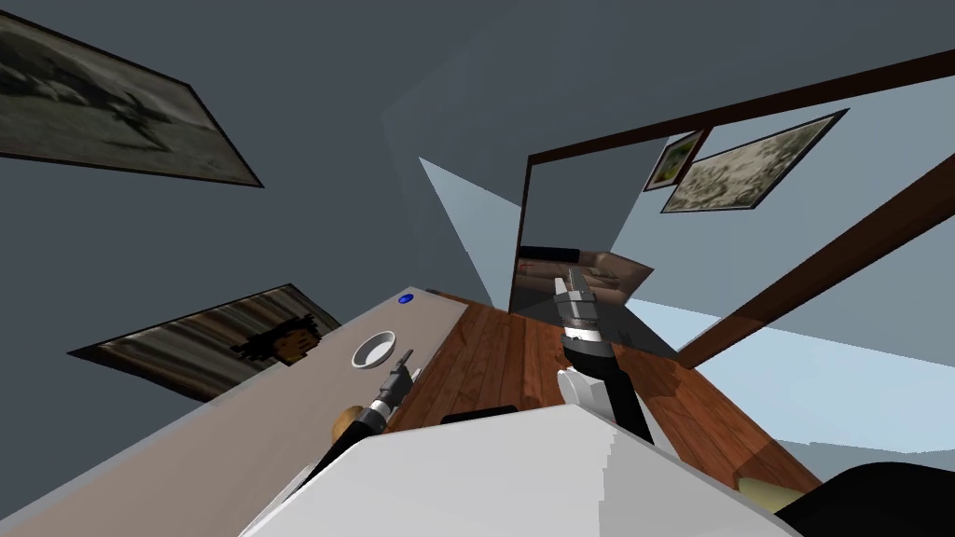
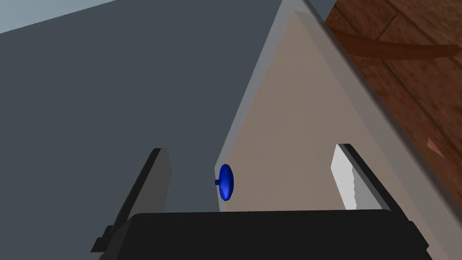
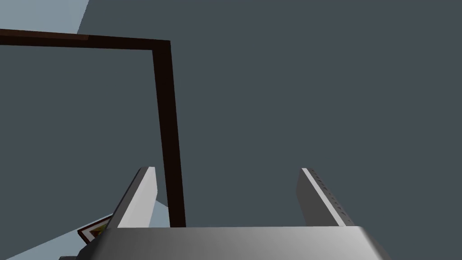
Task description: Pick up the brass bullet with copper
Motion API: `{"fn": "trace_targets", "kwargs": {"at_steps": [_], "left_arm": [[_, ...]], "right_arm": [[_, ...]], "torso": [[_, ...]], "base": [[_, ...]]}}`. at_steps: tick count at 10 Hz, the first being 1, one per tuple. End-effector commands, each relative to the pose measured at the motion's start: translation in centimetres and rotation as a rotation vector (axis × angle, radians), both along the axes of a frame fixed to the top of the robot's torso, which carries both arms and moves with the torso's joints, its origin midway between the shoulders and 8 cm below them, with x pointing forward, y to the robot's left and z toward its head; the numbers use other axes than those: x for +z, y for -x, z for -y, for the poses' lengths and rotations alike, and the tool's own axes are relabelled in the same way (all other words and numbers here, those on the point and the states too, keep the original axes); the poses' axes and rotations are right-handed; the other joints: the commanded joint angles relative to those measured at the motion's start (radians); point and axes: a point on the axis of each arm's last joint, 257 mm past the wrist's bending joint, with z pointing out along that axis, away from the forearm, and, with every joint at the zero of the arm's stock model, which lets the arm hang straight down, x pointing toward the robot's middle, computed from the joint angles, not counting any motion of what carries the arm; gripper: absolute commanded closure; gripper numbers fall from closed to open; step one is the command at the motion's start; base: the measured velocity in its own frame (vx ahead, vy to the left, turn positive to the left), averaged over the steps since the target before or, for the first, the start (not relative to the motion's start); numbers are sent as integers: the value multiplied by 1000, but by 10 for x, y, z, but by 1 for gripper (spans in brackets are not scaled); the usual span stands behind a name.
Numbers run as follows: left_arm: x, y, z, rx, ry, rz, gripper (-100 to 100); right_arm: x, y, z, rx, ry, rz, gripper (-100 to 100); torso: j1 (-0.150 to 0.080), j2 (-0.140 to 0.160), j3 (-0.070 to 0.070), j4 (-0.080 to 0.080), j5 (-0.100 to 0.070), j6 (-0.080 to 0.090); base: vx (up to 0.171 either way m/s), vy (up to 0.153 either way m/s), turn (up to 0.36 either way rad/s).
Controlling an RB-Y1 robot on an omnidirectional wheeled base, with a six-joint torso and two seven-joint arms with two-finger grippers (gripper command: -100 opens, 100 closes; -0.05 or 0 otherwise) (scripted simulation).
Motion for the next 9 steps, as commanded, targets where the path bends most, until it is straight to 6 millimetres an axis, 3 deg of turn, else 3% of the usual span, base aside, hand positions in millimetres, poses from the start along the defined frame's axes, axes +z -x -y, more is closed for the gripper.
{"fn": "trace_targets", "kwargs": {"at_steps": [1, 2, 3, 4, 6, 7, 8, 9], "left_arm": [[-33, 13, -3, -16, -7, -99, -100], [-40, 16, -9, -9, -15, -114, -100], [-60, 28, -14, -19, -26, -177, -100], [-63, 30, -17, -15, -31, -184, -100], [-102, 57, -33, -29, -64, -310, -100], [-106, 60, -38, -23, -71, -320, -100], [-124, 75, -49, -27, -93, -381, -100], [-125, 76, -50, -25, -95, -384, -100]], "right_arm": [[0, 0, 0, 0, 0, 0, 0], [0, 0, 0, 0, 0, 0, 0], [0, 0, 0, 0, 0, 0, 0], [0, 0, 0, 0, 0, 0, 0], [0, 0, 0, 0, 0, 0, 0], [0, 0, 0, 0, 0, 0, 0], [0, 0, 0, 0, 0, 0, 0], [0, 0, 0, 0, 0, 0, 0]], "torso": [[0, 0, 0, 0, 0, 0], [0, -2, -1, 0, 0, 0], [0, -1, -1, 0, 0, -1], [1, -1, 0, 0, 0, 0], [1, 0, 0, 0, 0, 0], [1, -2, -1, 0, 0, 0], [1, -1, -1, 0, 0, 0], [2, -1, 0, 0, 0, 0]], "base": [[113, -24, -222], [89, -4, -51], [75, 6, -102], [58, 7, -73], [93, 5, -171], [91, 11, -81], [74, 28, -148], [49, 32, -80]]}}
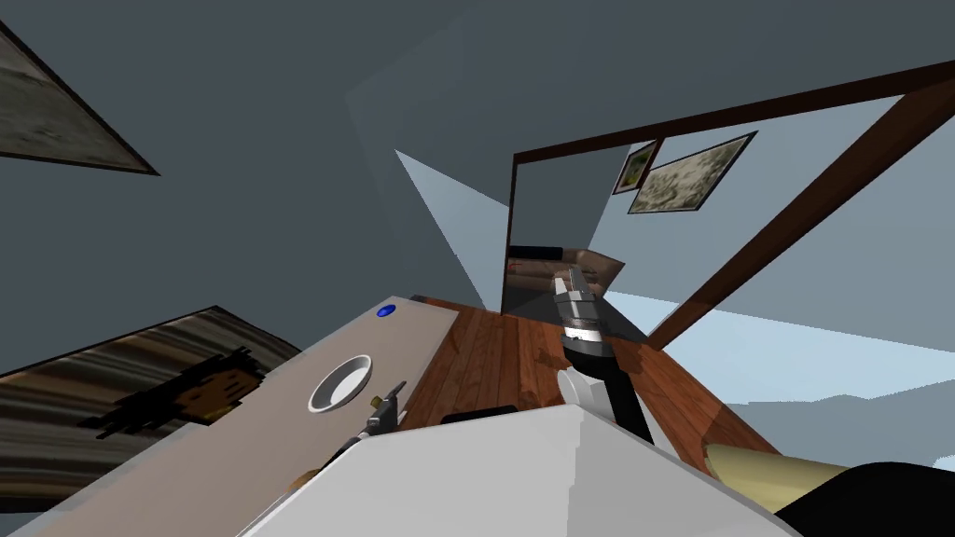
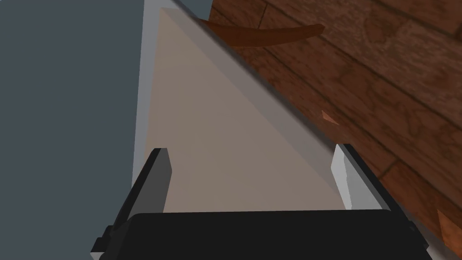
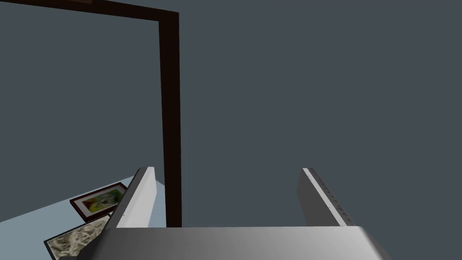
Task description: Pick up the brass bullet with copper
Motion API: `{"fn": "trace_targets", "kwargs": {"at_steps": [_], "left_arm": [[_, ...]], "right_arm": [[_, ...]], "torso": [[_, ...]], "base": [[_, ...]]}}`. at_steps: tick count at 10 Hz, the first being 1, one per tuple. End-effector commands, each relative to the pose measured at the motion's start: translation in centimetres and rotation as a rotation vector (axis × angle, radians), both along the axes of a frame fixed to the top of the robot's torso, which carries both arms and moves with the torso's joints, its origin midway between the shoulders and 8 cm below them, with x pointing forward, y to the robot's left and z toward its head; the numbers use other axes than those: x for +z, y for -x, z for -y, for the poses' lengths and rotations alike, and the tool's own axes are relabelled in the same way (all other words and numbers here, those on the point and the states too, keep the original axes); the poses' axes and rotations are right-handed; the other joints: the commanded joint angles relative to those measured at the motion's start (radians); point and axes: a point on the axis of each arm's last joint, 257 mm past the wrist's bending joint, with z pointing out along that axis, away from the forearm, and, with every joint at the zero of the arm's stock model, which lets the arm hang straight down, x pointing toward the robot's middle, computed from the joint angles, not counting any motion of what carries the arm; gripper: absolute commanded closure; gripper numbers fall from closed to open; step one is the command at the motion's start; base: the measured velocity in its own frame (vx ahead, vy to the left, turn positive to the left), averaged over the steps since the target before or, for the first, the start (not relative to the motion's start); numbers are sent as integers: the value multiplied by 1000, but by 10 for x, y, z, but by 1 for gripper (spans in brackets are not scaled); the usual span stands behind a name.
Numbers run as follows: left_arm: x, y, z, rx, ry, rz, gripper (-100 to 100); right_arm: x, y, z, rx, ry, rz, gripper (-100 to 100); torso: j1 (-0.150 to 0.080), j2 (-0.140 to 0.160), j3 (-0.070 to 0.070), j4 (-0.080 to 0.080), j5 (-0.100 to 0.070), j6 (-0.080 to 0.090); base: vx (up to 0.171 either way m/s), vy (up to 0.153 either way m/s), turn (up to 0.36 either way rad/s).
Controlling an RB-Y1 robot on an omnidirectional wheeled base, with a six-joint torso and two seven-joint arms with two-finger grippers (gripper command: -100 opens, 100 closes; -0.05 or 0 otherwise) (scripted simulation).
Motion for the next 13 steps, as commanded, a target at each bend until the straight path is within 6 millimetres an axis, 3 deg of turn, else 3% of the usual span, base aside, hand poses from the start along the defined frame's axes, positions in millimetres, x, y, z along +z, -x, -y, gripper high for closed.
{"fn": "trace_targets", "kwargs": {"at_steps": [1, 6, 9, 13], "left_arm": [[-20, 21, -14, -2, -30, -71, -100], [-70, 85, -70, -13, -144, -281, -100], [-78, 101, -84, -16, -173, -326, -100], [-99, 153, -129, -31, -271, -468, -100]], "right_arm": [[0, 0, 0, 0, 0, 0, 0], [0, 0, 0, 0, 0, 0, 0], [0, 0, 0, 0, 0, 0, 0], [0, 0, 0, 0, 0, 0, 0]], "torso": [[0, 0, 0, 0, 0, 0], [0, 0, 0, 0, 0, 0], [1, 0, 0, 0, 0, 0], [3, 0, 0, 0, 0, 0]], "base": [[69, 29, -129], [79, 47, -183], [46, 46, -95], [49, 67, -179]]}}
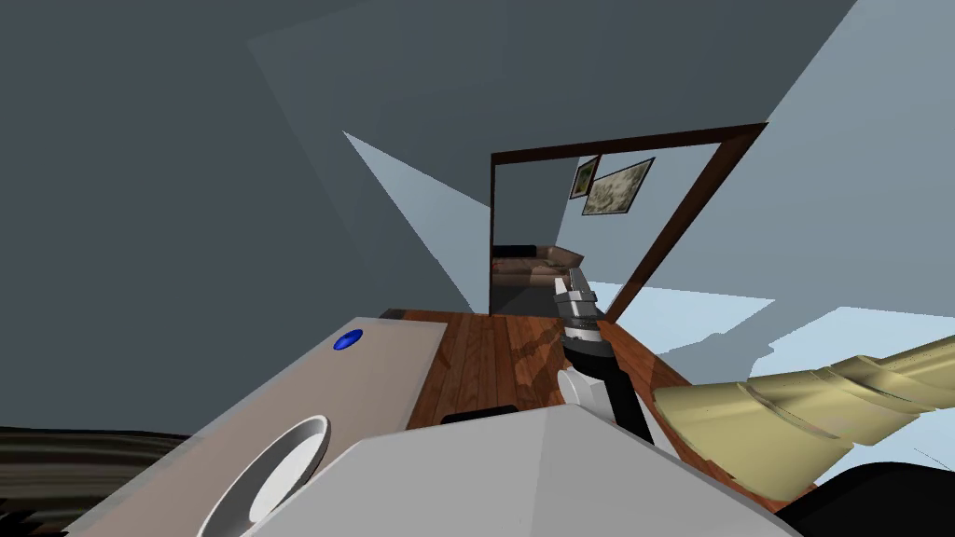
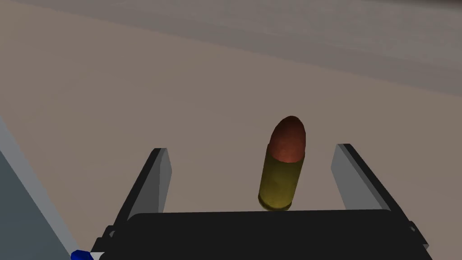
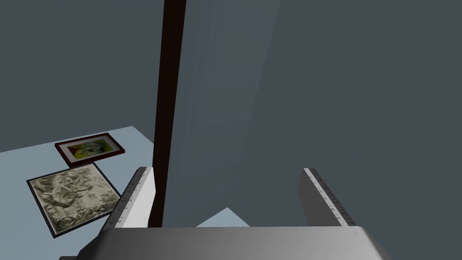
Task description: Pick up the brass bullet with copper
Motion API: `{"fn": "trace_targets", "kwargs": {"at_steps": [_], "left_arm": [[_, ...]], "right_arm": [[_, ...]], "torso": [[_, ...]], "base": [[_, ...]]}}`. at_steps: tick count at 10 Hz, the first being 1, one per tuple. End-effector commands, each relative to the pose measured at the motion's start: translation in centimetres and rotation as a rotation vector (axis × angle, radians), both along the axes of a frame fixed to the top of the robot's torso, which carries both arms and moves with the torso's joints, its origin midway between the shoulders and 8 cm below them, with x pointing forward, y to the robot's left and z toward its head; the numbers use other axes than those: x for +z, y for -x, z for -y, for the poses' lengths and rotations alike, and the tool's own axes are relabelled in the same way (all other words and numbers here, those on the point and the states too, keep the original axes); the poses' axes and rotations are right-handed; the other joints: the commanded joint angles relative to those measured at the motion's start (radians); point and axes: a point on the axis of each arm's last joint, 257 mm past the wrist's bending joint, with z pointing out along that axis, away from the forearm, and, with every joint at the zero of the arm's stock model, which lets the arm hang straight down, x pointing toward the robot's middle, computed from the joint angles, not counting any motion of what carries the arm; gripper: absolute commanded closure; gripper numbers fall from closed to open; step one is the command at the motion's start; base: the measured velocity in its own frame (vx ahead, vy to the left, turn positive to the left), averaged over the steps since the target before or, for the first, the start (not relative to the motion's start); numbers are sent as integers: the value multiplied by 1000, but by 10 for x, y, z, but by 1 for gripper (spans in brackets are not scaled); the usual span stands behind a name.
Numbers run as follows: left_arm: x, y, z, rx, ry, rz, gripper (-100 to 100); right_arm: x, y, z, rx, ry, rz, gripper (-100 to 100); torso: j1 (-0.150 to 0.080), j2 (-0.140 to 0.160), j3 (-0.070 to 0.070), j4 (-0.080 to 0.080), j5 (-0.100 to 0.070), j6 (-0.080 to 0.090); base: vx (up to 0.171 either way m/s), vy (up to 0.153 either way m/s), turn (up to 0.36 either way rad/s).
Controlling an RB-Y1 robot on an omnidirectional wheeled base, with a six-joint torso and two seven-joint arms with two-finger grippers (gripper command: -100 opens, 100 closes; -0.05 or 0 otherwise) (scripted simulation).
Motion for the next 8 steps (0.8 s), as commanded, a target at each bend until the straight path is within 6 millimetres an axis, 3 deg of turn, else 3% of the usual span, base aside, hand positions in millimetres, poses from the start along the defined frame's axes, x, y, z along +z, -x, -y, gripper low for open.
{"fn": "trace_targets", "kwargs": {"at_steps": [1, 4, 5, 6, 7, 8], "left_arm": [[-7, 20, -14, -8, -31, -48, -100], [-17, 47, -21, -20, -54, -112, -100], [-15, 39, -20, -18, -51, -97, -100], [-15, 39, -21, -18, -52, -100, 0], [-23, 40, -16, 1, -51, -99, -100], [-25, 41, -15, 7, -50, -98, -100]], "right_arm": [[0, 0, 0, 0, 0, 0, 0], [0, 0, 0, 0, 0, 0, 0], [0, 0, 0, 0, 0, 0, 0], [0, 0, 0, 0, 0, 0, 0], [0, 0, 0, 0, 0, 0, 0], [0, 0, 0, 0, 0, 0, 0]], "torso": [[0, 0, 0, 0, 0, 0], [-3, 1, 0, 0, 0, 0], [-3, 1, 1, 0, 0, 0], [-4, 2, 1, 0, -1, 0], [-6, 3, 2, 1, -1, 0], [-5, 4, 2, 1, -1, 0]], "base": [[43, 66, -124], [36, 51, -112], [9, 26, -28], [2, 5, 4], [-12, 27, -126], [-23, 38, -114]]}}
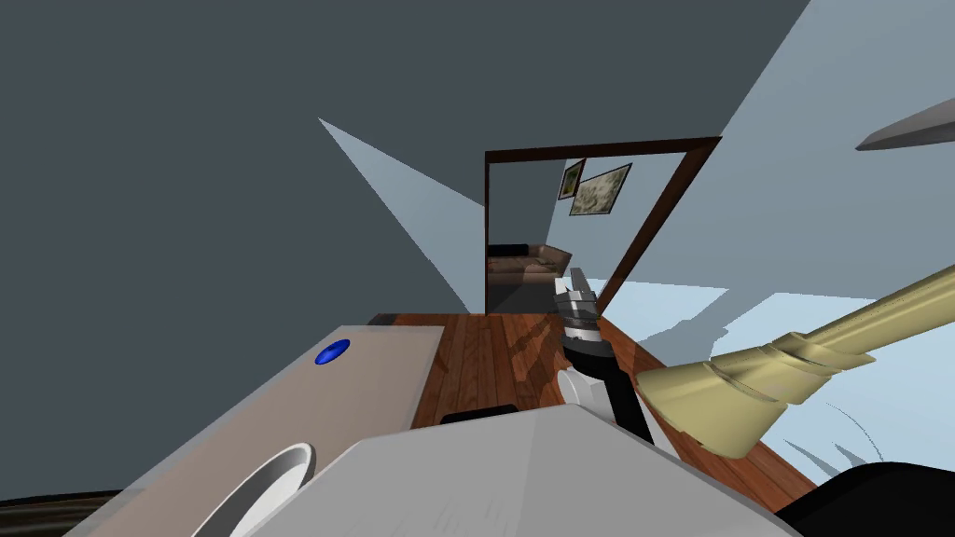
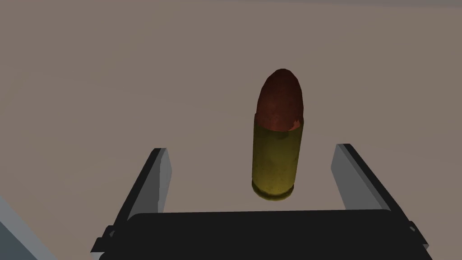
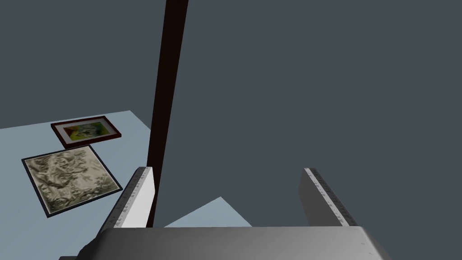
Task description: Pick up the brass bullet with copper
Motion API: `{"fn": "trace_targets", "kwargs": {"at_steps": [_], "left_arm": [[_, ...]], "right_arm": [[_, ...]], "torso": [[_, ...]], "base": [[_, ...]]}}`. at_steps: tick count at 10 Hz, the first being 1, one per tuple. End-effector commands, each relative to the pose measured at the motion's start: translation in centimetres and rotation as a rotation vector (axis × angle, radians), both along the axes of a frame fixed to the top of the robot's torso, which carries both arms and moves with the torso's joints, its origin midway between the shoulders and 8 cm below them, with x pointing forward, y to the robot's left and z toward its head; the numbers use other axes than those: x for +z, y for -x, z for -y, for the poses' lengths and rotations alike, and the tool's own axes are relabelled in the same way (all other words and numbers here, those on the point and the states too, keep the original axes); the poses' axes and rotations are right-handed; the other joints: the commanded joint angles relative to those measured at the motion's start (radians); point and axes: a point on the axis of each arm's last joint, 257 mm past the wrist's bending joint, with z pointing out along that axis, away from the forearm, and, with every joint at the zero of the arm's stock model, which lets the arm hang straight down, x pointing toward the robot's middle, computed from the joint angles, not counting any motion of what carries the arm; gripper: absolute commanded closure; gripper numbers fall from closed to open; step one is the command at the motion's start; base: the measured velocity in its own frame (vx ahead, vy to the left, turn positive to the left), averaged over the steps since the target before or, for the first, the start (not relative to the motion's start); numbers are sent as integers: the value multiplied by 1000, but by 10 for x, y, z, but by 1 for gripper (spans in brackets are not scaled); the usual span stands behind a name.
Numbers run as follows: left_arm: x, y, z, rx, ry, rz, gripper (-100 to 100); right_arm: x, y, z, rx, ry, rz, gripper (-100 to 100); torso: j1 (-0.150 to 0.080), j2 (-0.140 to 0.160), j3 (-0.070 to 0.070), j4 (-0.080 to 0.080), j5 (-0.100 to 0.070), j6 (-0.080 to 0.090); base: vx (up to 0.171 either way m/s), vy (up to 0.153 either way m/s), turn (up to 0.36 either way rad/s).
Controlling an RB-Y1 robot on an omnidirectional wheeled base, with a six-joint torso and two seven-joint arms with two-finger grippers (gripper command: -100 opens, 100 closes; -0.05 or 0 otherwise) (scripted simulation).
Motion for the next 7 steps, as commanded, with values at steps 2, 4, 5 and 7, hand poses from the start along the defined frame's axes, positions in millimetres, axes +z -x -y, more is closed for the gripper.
{"fn": "trace_targets", "kwargs": {"at_steps": [2, 4, 5, 7], "left_arm": [[-12, 3, 7, 31, 1, 1, -100], [-13, 3, 9, 36, 3, 1, -100], [-13, 3, 9, 37, 3, 1, 100], [-13, 4, 9, 37, 3, -1, 100]], "right_arm": [[0, 0, 0, 0, 0, 0, 0], [0, 0, 0, 0, 0, 0, 0], [0, 0, 0, 0, 0, 0, 0], [0, 0, 0, 0, 0, 0, 0]], "torso": [[0, 0, 0, 0, 0, 0], [3, 0, 0, 0, 3, 1], [5, -1, 0, 0, 4, 0], [4, -2, -1, 0, 4, 1]], "base": [[-27, 44, -126], [-26, 28, -79], [0, 0, 0], [-2, 0, -3]]}}
